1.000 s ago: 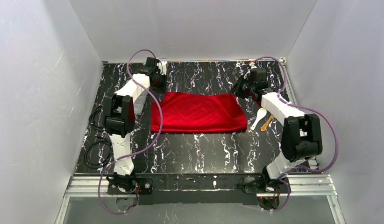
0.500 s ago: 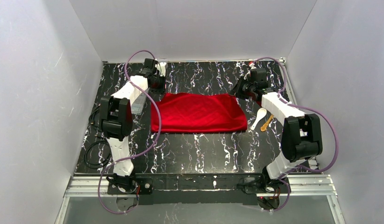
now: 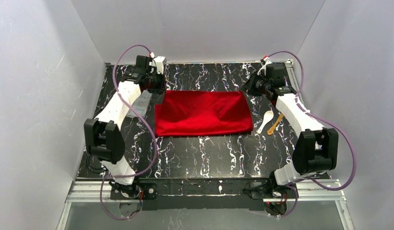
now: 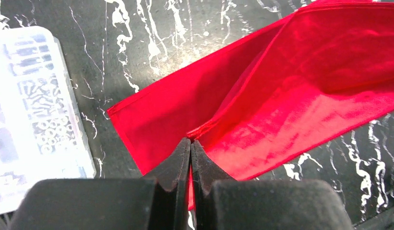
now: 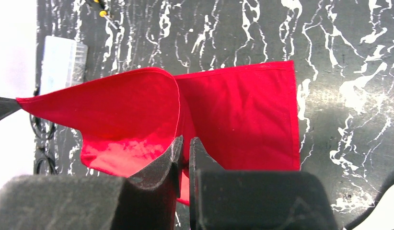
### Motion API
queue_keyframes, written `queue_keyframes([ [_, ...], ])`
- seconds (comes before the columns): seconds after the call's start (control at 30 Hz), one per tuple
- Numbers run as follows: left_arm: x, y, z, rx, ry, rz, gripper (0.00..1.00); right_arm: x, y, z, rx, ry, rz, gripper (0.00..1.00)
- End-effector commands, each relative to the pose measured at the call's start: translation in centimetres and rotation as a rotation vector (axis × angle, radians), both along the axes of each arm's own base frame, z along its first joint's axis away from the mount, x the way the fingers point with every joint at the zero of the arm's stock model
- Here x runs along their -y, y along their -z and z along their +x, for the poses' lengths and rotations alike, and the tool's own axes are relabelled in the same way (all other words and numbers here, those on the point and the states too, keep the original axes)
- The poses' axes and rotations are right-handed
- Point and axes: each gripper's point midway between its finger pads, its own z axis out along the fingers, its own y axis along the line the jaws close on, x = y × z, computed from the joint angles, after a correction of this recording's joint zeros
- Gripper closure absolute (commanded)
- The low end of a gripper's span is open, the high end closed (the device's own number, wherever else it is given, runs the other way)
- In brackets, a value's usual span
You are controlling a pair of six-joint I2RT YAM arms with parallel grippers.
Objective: Fold the napkin into a case and place the utensils inside
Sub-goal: Smooth out the rectangle-folded napkin at the center of the board.
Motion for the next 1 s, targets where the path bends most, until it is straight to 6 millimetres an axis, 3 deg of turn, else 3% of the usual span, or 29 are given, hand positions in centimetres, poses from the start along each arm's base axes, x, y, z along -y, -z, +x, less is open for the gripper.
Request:
queue_keyframes([
  [0.0, 0.1, -4.0, -4.4, 0.01, 0.044, -0.035, 1.0, -0.6, -2.8, -1.5, 0.052, -0.05, 0.04, 0.88],
  [0.17, -1.2, -4.4, -9.0, -0.014, 0.049, -0.014, 1.0, 0.2, -1.5, -3.9, 0.015, -0.038, 0.01, 0.88],
  [0.3, -1.8, -2.5, -12.3, -0.06, 0.054, -0.004, 1.0, 0.7, 0.7, -5.3, -0.033, -0.028, -0.012, 0.88],
  [0.43, -2.3, -0.5, -13.4, -0.089, 0.059, 0.016, 1.0, 0.9, 2.6, -6.4, -0.076, -0.024, -0.016, 0.9],
  [0.5, -2.1, 0.1, -12.9, -0.092, 0.103, 0.036, 1.0, 0.9, 3.1, -6.7, -0.088, -0.023, -0.017, 0.9],
  [0.6, -1.8, 1.2, -10.5, -0.104, 0.142, 0.087, 0.97, 1.0, 3.9, -7.0, -0.117, -0.025, -0.022, 0.9],
  [0.63, -1.7, 1.5, -9.4, -0.114, 0.143, 0.098, 0.89, 1.0, 4.1, -7.1, -0.125, -0.027, -0.022, 0.9],
  [0.83, 0.1, 5.2, -4.4, -0.225, 0.105, 0.071, 0.61, 1.2, 4.8, -7.7, -0.135, -0.029, -0.039, 0.91],
  [0.93, 0.3, 5.6, -3.4, -0.243, 0.064, 0.064, 0.47, 1.3, 4.6, -7.8, -0.131, -0.031, -0.045, 0.91],
  [0.97, 0.2, 5.6, -3.4, -0.244, 0.057, 0.071, 0.37, 1.3, 4.4, -7.7, -0.128, -0.03, -0.045, 0.91],
])
